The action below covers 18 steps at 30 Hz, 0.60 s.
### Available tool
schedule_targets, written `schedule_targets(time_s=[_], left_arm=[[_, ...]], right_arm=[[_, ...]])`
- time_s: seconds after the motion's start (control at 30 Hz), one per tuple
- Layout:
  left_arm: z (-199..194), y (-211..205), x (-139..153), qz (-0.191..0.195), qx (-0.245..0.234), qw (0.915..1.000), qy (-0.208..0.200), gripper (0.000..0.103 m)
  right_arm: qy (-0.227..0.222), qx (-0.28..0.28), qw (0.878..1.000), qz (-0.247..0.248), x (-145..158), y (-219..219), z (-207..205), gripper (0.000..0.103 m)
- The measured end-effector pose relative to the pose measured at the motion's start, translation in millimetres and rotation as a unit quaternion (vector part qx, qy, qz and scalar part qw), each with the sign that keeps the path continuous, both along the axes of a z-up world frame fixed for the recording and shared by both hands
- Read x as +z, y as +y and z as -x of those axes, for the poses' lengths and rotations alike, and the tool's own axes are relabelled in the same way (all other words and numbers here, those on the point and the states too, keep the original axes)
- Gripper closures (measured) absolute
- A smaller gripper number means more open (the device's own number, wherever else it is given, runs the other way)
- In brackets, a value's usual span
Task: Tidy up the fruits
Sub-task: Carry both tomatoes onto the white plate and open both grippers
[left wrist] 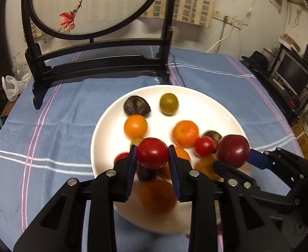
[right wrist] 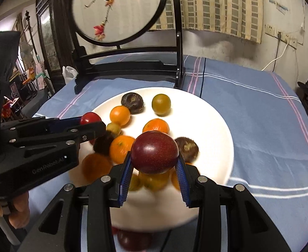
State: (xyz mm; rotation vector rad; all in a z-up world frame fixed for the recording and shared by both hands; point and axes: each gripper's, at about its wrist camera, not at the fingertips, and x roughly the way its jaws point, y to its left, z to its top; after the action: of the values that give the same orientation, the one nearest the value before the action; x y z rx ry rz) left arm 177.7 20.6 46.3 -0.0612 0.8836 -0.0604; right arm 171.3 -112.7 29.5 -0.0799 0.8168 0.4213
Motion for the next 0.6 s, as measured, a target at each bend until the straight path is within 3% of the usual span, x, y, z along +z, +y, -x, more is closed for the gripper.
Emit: schedule_targets(time_s=[0.1, 0.13, 0.17, 0.27, 0.47, 0.6], left_arm=[[-14, 5, -6, 0.006, 0.019, 0.9998, 0.01, 0.067], [-15, 6, -7, 0.01, 0.027, 0.9995, 0.008, 0.058], [-15, 8, -6, 0.014, 0.031, 0.9994, 0.005, 0.053], [-7, 12, -2, 0.021, 0.045, 0.9987, -0.009, 0.034], [22, 7, 9, 0.006, 0.043, 0.9987, -0.029, 0.025], [50, 2, 11, 0.009, 0.037, 0.9987, -0.034, 0.024]], right_arm=[[0.009, -0.01, 1.0, -0.008, -6, 1, -14, 0.057], [0.009, -0.014, 1.0, -0.016, -7, 0, -17, 0.042], [0.004, -0.023, 0.999, -0.022, -6, -3, -17, 0.037], [-0.005, -0.034, 0.999, -0.034, -3, -12, -12, 0.037], [-0.009, -0.045, 0.998, -0.046, 6, -37, 12, 0.036], [-0.009, -0.045, 0.997, -0.059, 9, -52, 34, 0.035]])
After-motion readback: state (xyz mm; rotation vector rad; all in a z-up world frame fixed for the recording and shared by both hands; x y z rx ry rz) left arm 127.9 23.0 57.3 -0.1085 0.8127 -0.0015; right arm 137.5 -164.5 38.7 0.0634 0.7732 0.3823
